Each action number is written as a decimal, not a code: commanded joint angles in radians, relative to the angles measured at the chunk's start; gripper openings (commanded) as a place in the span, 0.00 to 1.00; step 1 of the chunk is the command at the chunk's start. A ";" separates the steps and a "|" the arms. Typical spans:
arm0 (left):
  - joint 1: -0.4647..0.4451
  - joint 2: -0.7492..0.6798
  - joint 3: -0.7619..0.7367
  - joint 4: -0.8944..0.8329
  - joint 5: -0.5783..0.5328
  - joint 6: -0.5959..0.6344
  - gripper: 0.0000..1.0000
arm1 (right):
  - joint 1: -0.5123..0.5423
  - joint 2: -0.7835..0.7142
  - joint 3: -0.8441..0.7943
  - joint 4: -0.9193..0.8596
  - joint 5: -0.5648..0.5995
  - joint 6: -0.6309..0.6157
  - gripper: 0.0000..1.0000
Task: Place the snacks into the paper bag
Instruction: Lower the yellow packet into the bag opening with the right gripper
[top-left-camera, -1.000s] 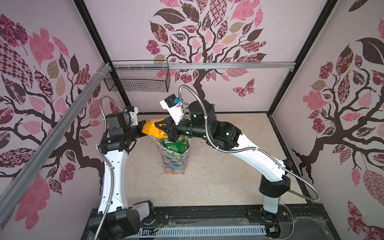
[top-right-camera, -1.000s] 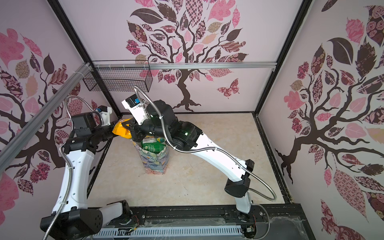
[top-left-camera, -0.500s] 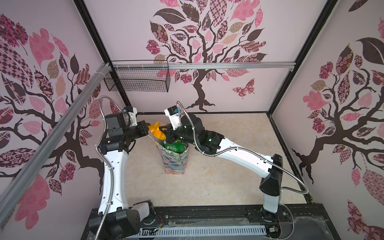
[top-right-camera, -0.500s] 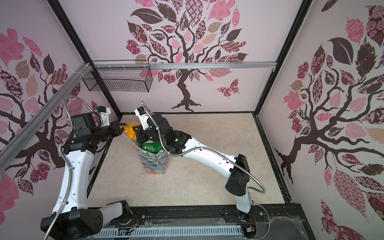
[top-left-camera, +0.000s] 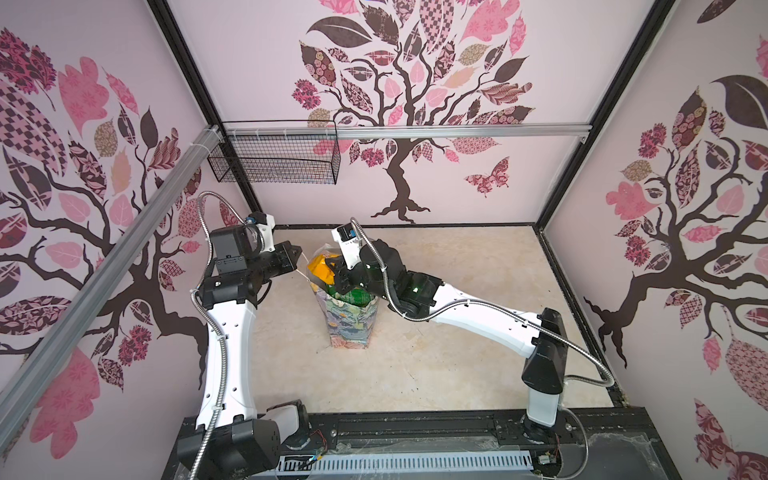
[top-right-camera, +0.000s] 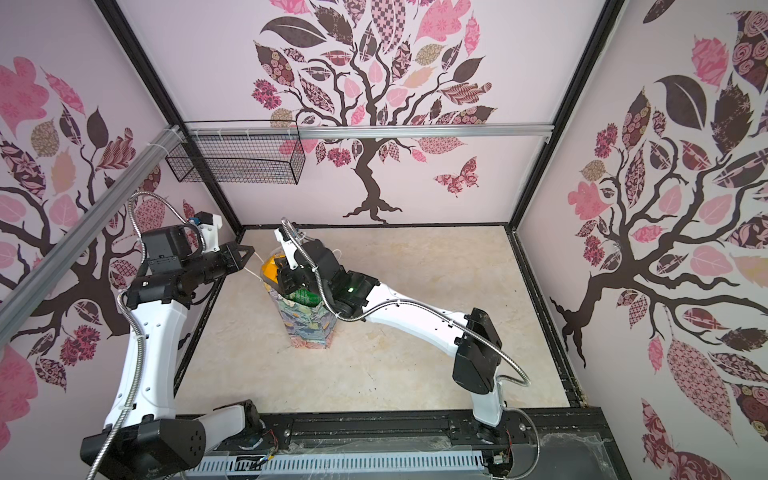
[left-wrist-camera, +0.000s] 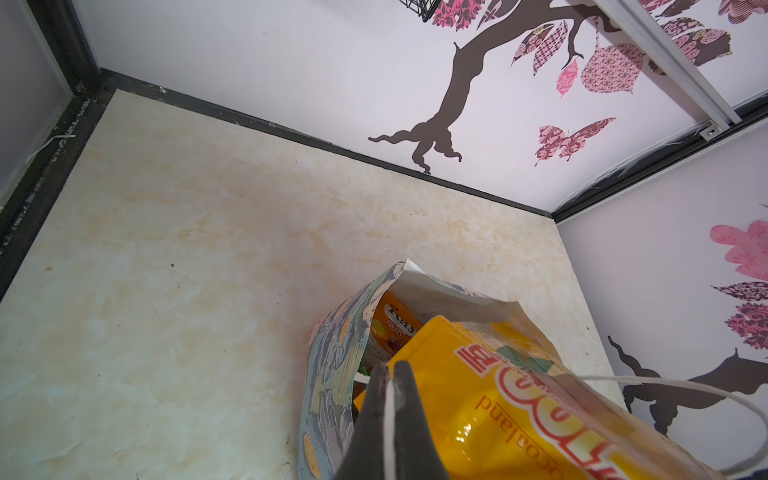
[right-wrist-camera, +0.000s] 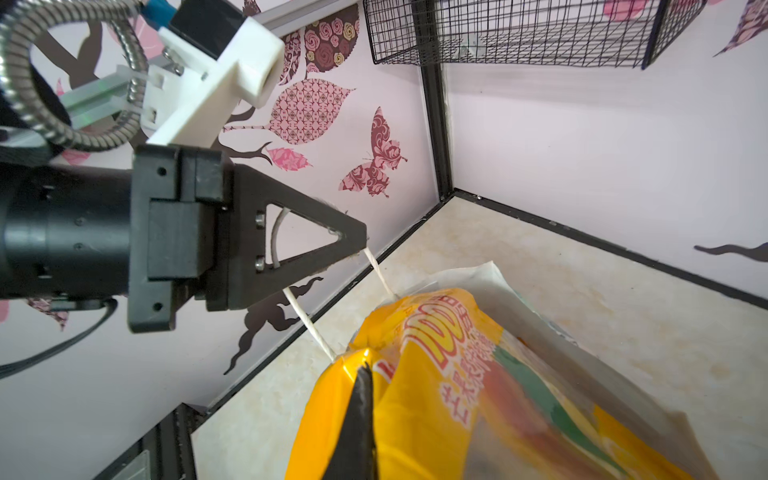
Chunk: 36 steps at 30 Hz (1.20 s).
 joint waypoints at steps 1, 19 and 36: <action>-0.001 -0.027 -0.004 0.042 0.015 0.008 0.00 | 0.026 -0.078 0.073 0.087 0.104 -0.157 0.00; -0.001 -0.027 -0.004 0.039 0.019 0.008 0.00 | 0.037 0.024 0.119 0.067 0.192 -0.304 0.00; -0.001 -0.025 -0.004 0.042 0.026 0.007 0.00 | 0.038 0.066 0.124 0.093 0.163 -0.265 0.00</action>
